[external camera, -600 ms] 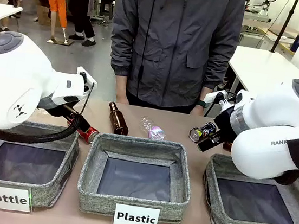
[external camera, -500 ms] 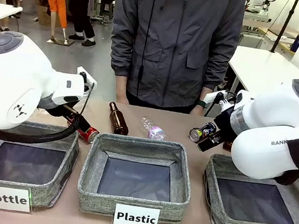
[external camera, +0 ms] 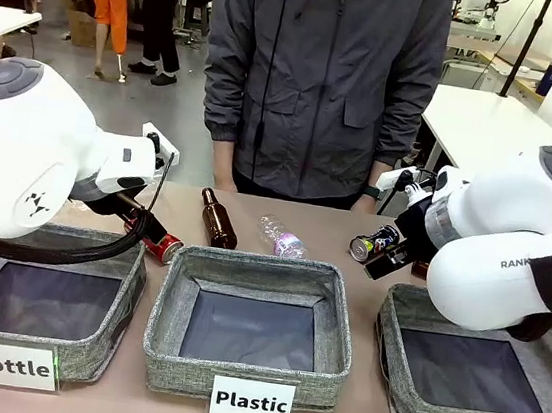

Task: Sort the can waste into the basket.
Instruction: Pick up the can waste from the table and place it in the right Fabric basket.

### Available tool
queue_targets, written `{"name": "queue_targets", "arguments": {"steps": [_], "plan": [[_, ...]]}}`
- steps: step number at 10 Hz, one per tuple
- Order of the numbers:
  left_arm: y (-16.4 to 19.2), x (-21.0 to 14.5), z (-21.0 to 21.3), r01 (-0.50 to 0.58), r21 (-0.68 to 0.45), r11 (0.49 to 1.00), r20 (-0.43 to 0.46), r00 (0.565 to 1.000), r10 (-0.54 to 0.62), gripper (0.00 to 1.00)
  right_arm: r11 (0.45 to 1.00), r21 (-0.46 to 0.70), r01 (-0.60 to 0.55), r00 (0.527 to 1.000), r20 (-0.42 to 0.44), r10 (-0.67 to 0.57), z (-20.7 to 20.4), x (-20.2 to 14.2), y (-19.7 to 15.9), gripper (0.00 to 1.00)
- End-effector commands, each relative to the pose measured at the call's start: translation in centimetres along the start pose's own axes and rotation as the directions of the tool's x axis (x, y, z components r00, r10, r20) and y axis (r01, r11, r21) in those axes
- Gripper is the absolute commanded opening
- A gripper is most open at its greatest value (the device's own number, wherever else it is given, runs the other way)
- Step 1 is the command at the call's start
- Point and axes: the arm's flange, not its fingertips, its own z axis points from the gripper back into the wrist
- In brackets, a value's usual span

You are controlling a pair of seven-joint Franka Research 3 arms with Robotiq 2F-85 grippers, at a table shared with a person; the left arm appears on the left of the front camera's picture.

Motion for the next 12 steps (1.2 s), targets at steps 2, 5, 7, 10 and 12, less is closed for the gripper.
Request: {"name": "queue_targets", "arguments": {"steps": [2, 5, 7, 10, 12], "plan": [[0.0, 0.0, 0.0, 0.001, 0.000, 1.000, 0.000, 1.000, -0.001, 1.00, 1.000, 0.000, 0.001, 1.000, 0.000, -0.001, 0.0, 0.0, 0.0, 1.00], [0.0, 0.0, 0.0, 0.001, 0.000, 1.000, 0.000, 1.000, -0.001, 1.00, 1.000, 0.000, 0.001, 1.000, 0.000, -0.001, 0.0, 0.0, 0.0, 1.00], [0.0, 0.0, 0.0, 0.000, 0.000, 1.000, 0.000, 1.000, 0.000, 1.00, 1.000, 0.000, 0.000, 1.000, 0.000, 0.000, 0.0, 0.0, 0.0, 1.00], [3.7, -2.7, 8.7, -0.059, -0.348, 0.936, 0.028, 0.997, 0.073, 1.00, 0.940, 0.180, 0.291, 0.954, 0.015, -0.298, 10.3, -1.7, -3.0, 1.00], [7.4, -6.6, 14.4, -0.073, -0.480, 0.874, 0.128, 0.980, 0.152, 1.00, 0.873, 0.278, 0.401, 0.909, -0.001, -0.417, 16.9, -5.4, -4.3, 1.00]]}}
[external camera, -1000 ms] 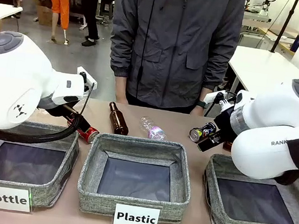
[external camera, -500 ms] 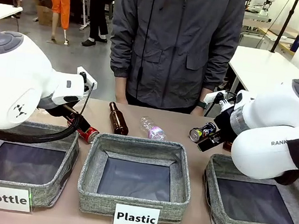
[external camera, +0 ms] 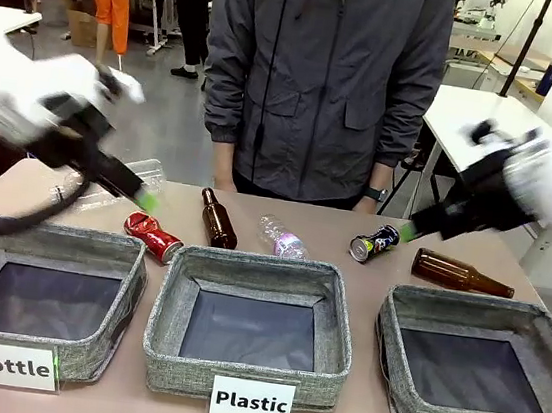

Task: Sort the can waste into the basket.
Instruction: Pick up the can waste from the table and place it in the right Fabric basket.

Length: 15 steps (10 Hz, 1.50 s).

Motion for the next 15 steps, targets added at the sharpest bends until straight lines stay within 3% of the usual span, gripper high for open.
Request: {"name": "queue_targets", "arguments": {"steps": [1, 3, 4, 7, 8, 9, 10, 11, 15], "plan": [[2.4, -7.1, 7.8, 0.006, -0.110, 0.994, 0.114, 0.993, 0.006, 1.00, 0.989, 0.119, 0.091, 0.995, 0.019, -0.094, 7.0, -6.9, -1.9, 1.00], [6.2, -13.5, 14.1, -0.049, -0.221, 0.974, 0.314, 0.942, 0.118, 1.00, 0.953, 0.192, 0.233, 0.953, 0.152, -0.263, 12.8, -13.8, -5.9, 1.00], [8.8, -17.1, 15.8, -0.111, -0.256, 0.960, 0.406, 0.889, 0.211, 1.00, 0.903, 0.308, 0.299, 0.902, 0.219, -0.373, 15.2, -17.3, -9.2, 1.00], [17.2, -23.8, 16.1, -0.255, -0.417, 0.873, 0.497, 0.740, 0.453, 1.00, 0.770, 0.481, 0.419, 0.772, 0.258, -0.581, 17.0, -22.5, -17.5, 1.00], [17.7, -25.0, 14.6, -0.288, -0.475, 0.831, 0.537, 0.653, 0.534, 1.00, 0.708, 0.497, 0.501, 0.706, 0.238, -0.667, 16.0, -23.6, -20.2, 1.00], [17.4, -25.0, 13.5, -0.315, -0.487, 0.815, 0.545, 0.619, 0.565, 1.00, 0.680, 0.475, 0.558, 0.663, 0.238, -0.710, 14.6, -24.1, -21.5, 1.00], [16.8, -24.8, 12.8, -0.333, -0.491, 0.805, 0.549, 0.600, 0.582, 1.00, 0.683, 0.467, 0.562, 0.640, 0.277, -0.716, 13.9, -24.3, -21.9, 1.00], [18.2, -27.1, 16.2, -0.343, -0.444, 0.828, 0.525, 0.649, 0.550, 1.00, 0.697, 0.479, 0.533, 0.687, 0.235, -0.687, 21.1, -24.7, -23.4, 1.00], [18.2, -27.1, 16.2, -0.343, -0.444, 0.828, 0.525, 0.649, 0.550, 1.00, 0.697, 0.479, 0.533, 0.687, 0.235, -0.687, 21.1, -24.7, -23.4, 1.00]]}}
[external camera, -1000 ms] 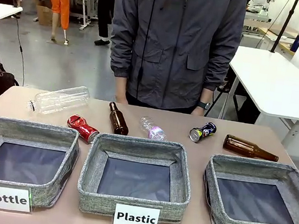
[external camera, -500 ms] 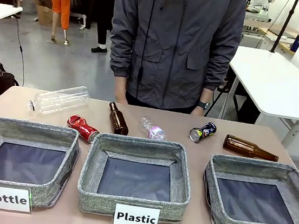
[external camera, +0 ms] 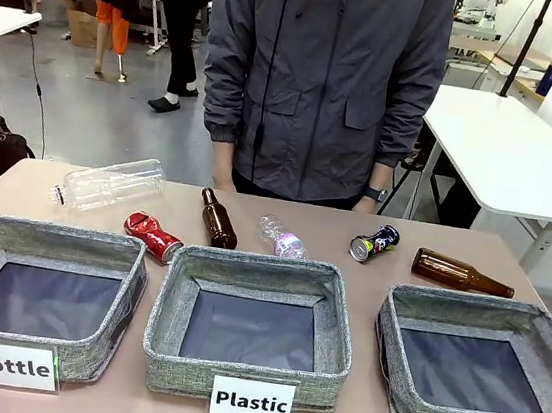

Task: Sort the can waste into the basket.
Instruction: Pick up the can waste from the table and place it in the right Fabric basket.

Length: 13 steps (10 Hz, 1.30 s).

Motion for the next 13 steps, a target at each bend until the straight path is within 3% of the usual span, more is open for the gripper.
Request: {"name": "queue_targets", "arguments": {"steps": [1, 6, 7, 8, 10, 11, 12, 13], "plan": [[-0.4, 0.1, -0.2, 0.031, 0.001, 1.000, 0.019, 0.999, -0.031, 1.00, 1.000, 0.014, -0.023, 1.000, 0.011, 0.023, 0.3, -0.1, -0.2, 1.00], [-0.4, 0.1, -0.2, 0.031, 0.001, 1.000, 0.019, 0.999, -0.031, 1.00, 1.000, -0.001, 0.002, 1.000, 0.004, -0.002, 0.2, -0.4, -0.4, 1.00], [-0.4, 0.1, -0.2, 0.031, 0.001, 1.000, 0.019, 0.999, -0.031, 1.00, 0.989, -0.093, -0.117, 0.993, -0.012, 0.117, -1.4, -1.1, 2.5, 1.00], [-0.4, 0.1, -0.2, 0.031, 0.001, 1.000, 0.019, 0.999, -0.031, 1.00, 0.960, -0.107, -0.259, 0.966, -0.048, 0.256, -3.2, -1.2, 5.8, 1.00], [-0.4, 0.1, -0.2, 0.031, 0.001, 1.000, 0.019, 0.999, -0.031, 1.00, 0.885, -0.179, -0.429, 0.899, -0.174, 0.401, -8.7, -1.0, 12.2, 1.00], [-0.4, 0.1, -0.2, 0.031, 0.001, 1.000, 0.019, 0.999, -0.031, 1.00, 0.807, -0.151, -0.571, 0.808, -0.279, 0.520, -12.0, -1.1, 14.5, 1.00], [-0.4, 0.1, -0.2, 0.031, 0.001, 1.000, 0.019, 0.999, -0.031, 1.00, 0.576, -0.067, -0.815, 0.538, -0.458, 0.708, -15.3, -1.0, 15.8, 1.00], [-0.4, 0.1, -0.2, 0.031, 0.001, 1.000, 0.019, 0.999, -0.031, 1.00, 0.397, -0.015, -0.918, 0.335, -0.565, 0.754, -18.2, -0.8, 16.8, 1.00]]}}
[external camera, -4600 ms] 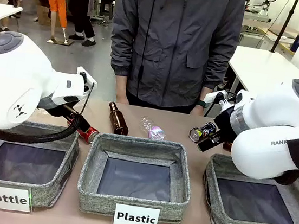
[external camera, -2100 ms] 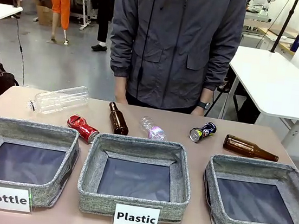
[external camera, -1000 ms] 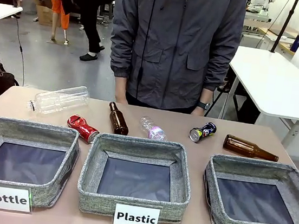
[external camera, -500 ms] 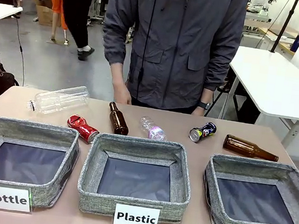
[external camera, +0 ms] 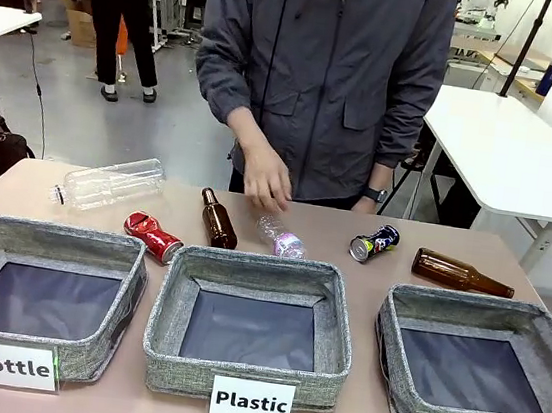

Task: Sort the can waste into the basket.
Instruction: Pick up the can waste from the table and place it in the right Fabric basket.

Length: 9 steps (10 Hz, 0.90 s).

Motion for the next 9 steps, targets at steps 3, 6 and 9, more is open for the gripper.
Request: {"name": "queue_targets", "arguments": {"steps": [3, 6, 9], "plan": [[0.0, 0.0, -0.1, 0.025, -0.017, 1.000, 0.025, 0.999, -0.025, 1.00, 0.434, 0.342, -0.834, 0.388, -0.196, 0.901, -6.5, 3.6, 0.3, 1.00], [0.0, 0.0, -0.1, 0.025, -0.017, 1.000, 0.025, 0.999, -0.025, 1.00, 0.344, 0.230, -0.910, 0.312, -0.164, 0.936, -7.2, 4.1, 1.6, 1.00], [0.0, 0.0, -0.1, 0.025, -0.017, 1.000, 0.025, 0.999, -0.025, 1.00, 0.731, 0.211, -0.649, 0.668, -0.303, 0.680, -8.8, 3.7, 2.2, 1.00]]}}
